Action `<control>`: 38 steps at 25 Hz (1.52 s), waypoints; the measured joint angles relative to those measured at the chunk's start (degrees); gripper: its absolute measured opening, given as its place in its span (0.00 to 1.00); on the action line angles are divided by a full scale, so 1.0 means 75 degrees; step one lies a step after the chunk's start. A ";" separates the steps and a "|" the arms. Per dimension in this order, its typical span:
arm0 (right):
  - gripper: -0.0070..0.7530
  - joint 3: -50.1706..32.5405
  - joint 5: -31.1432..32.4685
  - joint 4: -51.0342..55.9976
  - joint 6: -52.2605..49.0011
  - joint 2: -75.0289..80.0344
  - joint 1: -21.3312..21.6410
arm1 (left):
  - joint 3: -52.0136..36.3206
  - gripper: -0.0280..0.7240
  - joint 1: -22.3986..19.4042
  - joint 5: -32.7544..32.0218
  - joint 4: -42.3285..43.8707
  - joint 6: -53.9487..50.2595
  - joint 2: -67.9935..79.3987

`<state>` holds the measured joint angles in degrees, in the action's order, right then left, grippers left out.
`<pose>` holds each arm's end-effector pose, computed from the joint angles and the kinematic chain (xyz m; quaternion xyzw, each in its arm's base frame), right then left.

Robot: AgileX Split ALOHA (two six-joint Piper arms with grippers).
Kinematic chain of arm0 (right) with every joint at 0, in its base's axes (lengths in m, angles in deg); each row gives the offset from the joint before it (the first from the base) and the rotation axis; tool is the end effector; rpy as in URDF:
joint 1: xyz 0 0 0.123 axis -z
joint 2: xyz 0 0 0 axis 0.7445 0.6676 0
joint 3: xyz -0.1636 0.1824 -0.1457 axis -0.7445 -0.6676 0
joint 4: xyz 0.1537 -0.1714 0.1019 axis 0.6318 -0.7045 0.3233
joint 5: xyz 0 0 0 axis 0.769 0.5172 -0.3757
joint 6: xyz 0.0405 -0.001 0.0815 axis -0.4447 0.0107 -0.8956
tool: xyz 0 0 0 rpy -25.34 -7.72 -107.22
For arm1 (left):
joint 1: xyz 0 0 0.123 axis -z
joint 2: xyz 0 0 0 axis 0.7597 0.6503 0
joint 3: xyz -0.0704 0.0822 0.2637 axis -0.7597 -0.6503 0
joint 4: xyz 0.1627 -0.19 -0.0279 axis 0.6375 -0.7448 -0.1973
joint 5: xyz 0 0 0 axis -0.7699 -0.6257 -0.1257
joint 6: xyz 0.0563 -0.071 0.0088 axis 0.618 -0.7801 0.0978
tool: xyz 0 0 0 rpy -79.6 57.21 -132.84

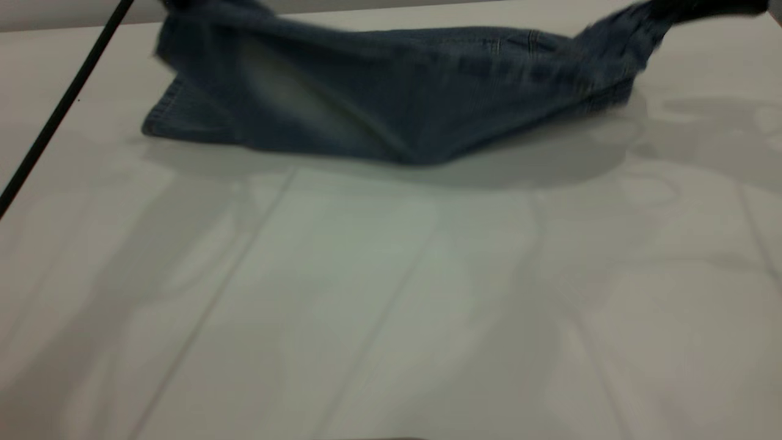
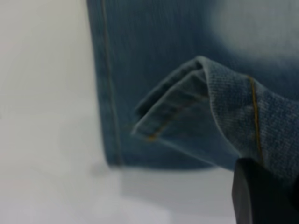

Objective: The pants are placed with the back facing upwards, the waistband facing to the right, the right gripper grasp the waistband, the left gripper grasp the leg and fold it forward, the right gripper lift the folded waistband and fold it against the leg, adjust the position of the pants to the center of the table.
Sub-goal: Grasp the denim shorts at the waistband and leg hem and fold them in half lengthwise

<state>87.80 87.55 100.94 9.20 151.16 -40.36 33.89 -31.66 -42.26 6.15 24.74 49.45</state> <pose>0.3887 -0.0043 0.1476 0.1013 0.9087 0.2828 0.2897 0.4026 -0.1195 0.2118 0.1083 0.9367 -0.0121 0.3327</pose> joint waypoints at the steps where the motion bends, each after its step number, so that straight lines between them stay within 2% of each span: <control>1: 0.05 0.0100 0.0000 0.0008 -0.0068 0.0000 0.0078 | 0.0201 0.11 0.0000 0.0000 0.0019 0.0000 0.0084; 6: 0.05 0.0763 0.0090 0.0246 -0.0149 0.0340 0.0180 | 0.0799 0.11 0.0000 -0.0007 0.0029 0.0000 0.0549; 16: 0.05 0.2258 0.0374 0.0328 -0.0908 0.1814 0.0180 | 0.0896 0.11 -0.0045 -0.0010 0.0029 -0.0426 0.0783; 23: 0.05 0.3285 0.0388 0.0537 -0.1538 0.2580 0.0276 | 0.1236 0.11 -0.0686 0.0139 0.0029 -0.0600 0.1500; 28: 0.08 0.3439 0.0175 0.1054 -0.1514 0.2891 0.0338 | 0.1372 0.11 -0.0825 0.0824 0.0022 -0.0625 0.1862; 30: 0.13 0.3439 0.0128 0.1148 -0.1349 0.3005 0.0338 | 0.1388 0.12 -0.0825 0.0997 0.0022 -0.0625 0.1937; 33: 0.29 0.3445 0.0135 0.1206 -0.1073 0.3091 0.0344 | 0.1388 0.15 -0.0825 0.1186 0.0029 -0.0568 0.2049; 36: 0.51 0.3445 0.0127 0.1234 -0.0994 0.3094 0.0344 | 0.1388 0.25 -0.0825 0.1372 0.0036 -0.0347 0.2141; 38: 0.67 0.3445 0.0105 0.1233 -0.0939 0.3094 0.0344 | 0.1388 0.36 -0.0825 0.1515 0.0045 -0.0040 0.2179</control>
<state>113.64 88.34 110.19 2.16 174.37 -37.77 44.30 -37.85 -30.90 6.48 24.44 65.79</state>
